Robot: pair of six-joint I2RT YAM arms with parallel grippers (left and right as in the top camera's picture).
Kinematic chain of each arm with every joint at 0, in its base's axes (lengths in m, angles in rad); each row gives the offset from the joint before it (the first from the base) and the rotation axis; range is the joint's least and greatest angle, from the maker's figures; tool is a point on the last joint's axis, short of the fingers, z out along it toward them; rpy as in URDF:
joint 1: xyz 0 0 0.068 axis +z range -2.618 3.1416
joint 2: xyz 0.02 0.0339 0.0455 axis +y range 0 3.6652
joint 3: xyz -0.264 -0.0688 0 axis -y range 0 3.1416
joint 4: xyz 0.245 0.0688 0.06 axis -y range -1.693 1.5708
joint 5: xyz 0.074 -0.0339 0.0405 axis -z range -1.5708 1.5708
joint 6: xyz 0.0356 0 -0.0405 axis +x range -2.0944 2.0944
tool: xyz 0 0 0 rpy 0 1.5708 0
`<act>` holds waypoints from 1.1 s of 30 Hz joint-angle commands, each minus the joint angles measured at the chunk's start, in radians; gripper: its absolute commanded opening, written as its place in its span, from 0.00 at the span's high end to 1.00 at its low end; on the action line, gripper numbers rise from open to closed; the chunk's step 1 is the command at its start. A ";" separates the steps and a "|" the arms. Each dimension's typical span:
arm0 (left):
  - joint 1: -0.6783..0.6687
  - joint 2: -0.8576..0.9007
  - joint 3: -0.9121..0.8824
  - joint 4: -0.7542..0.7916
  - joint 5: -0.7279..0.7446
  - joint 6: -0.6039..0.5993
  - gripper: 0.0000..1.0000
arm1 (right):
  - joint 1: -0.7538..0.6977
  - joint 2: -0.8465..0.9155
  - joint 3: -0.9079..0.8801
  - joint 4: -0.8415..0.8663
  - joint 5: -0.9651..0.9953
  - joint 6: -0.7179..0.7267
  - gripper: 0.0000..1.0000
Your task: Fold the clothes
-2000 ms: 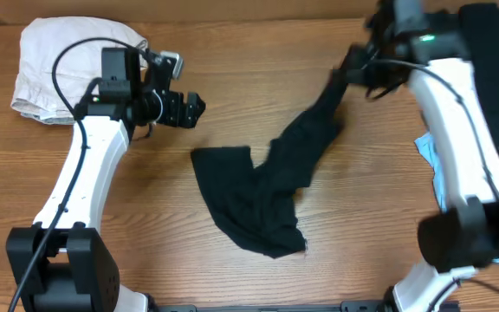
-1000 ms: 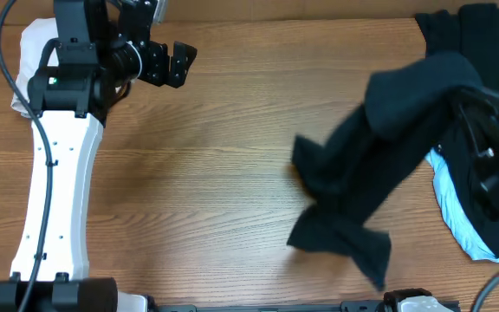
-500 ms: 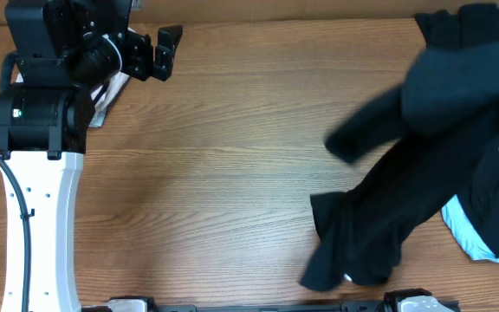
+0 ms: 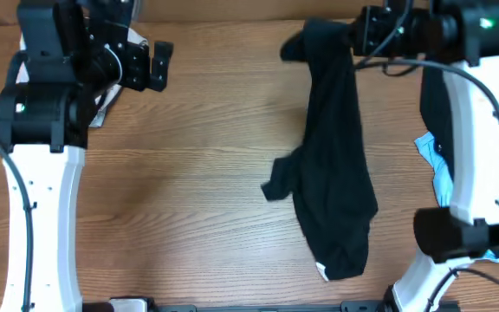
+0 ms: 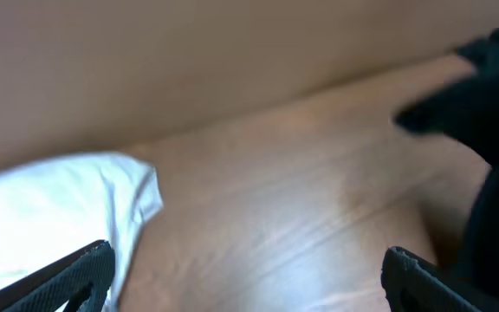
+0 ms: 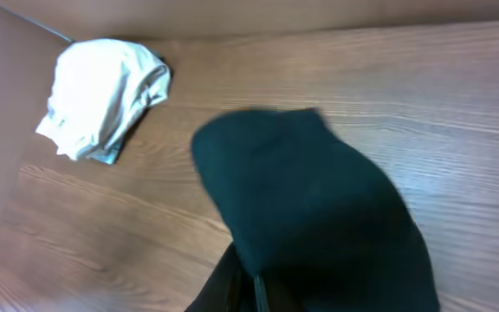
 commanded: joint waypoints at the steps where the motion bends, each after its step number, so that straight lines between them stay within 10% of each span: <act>1: -0.002 0.094 0.015 -0.079 0.070 0.014 0.00 | -0.003 0.055 0.024 0.052 0.022 0.003 0.91; 6: -0.016 0.215 0.015 -0.209 0.251 0.122 0.00 | -0.018 0.137 0.024 0.077 0.060 0.003 0.81; 10: -0.092 0.380 0.015 -0.338 0.320 0.278 0.00 | -0.043 0.146 0.024 0.077 0.065 0.003 0.24; 13: -0.160 0.476 0.015 -0.383 0.315 0.343 0.01 | -0.061 0.146 0.024 0.057 0.076 0.003 0.12; 33: -0.498 0.730 0.012 -0.383 0.050 0.213 0.17 | -0.088 0.146 0.024 -0.013 0.154 -0.002 0.10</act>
